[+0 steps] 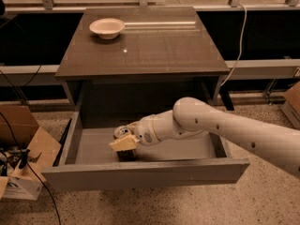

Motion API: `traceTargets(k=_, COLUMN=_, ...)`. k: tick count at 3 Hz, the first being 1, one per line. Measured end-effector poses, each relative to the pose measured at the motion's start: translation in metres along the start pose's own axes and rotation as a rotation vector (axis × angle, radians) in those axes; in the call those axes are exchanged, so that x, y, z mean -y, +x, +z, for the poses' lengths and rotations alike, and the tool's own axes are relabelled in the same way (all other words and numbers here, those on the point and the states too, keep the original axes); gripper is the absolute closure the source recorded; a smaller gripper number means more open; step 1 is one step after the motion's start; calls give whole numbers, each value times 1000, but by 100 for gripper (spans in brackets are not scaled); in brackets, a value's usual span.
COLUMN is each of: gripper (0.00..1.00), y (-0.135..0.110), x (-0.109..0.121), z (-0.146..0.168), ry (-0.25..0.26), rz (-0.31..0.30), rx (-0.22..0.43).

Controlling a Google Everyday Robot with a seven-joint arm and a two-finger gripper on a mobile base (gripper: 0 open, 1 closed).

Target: Pick orange can from top drawer and place on counter

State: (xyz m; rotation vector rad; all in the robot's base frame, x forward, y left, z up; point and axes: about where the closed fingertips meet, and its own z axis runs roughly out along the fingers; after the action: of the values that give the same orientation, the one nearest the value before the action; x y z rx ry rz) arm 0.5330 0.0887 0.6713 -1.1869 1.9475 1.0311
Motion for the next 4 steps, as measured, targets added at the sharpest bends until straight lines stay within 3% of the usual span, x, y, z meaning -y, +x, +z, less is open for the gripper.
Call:
traceTargets(k=1, gripper=87, y=-20, x=0, z=-34, ry=59, rz=-7, rx=48)
traceTargets(k=2, gripper=100, y=-59, x=2, z=-121, ry=174, rz=-63, rx=63)
traceTargets(k=3, gripper=100, y=-98, x=9, z=-190, ry=256, rz=-120, rx=57)
traceTargets(k=4, gripper=100, y=-161, x=47, z=-263, ry=426, rz=-139, rx=85)
